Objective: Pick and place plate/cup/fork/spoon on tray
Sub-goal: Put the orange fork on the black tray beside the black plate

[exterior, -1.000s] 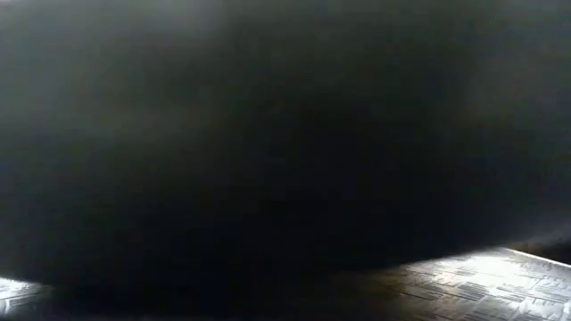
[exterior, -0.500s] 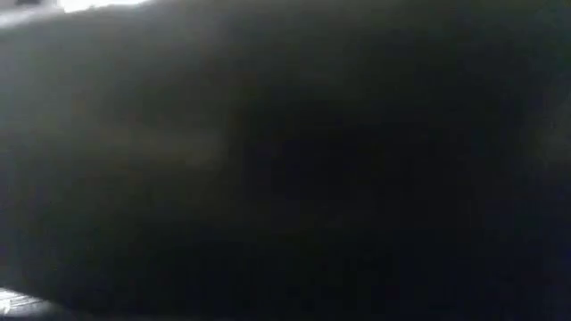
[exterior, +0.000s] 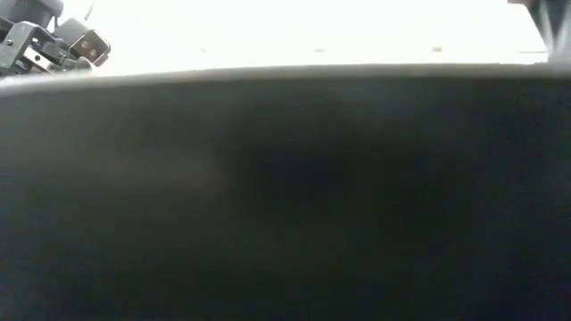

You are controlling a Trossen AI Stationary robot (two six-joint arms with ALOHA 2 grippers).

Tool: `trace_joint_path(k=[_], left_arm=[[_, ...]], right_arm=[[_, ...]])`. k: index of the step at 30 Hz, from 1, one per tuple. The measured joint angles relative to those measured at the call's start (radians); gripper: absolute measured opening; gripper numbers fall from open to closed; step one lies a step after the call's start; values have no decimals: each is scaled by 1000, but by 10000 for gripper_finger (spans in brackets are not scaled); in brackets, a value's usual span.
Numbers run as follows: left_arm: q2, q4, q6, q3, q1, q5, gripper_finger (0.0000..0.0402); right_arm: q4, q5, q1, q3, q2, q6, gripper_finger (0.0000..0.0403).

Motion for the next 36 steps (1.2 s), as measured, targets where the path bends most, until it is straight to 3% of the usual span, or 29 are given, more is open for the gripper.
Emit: trace_joint_path(k=[7,13,24,31,36], left_arm=[[0,0,0,0,0,0,27],[0,0,0,0,0,0,27],[0,0,0,0,0,0,27],[0,0,0,0,0,0,27],[0,0,5,0,0,0,27]], right_arm=[[112,-20,-68,0,-169,-59,162],[355,-157,-212,-23,-336,-59,162],[907,-163,-468,-364,-604,-84,162],[1130,-174,-539,-564,-675,-126,162],[1149,-166,-550,-618,-683,-130,162]])
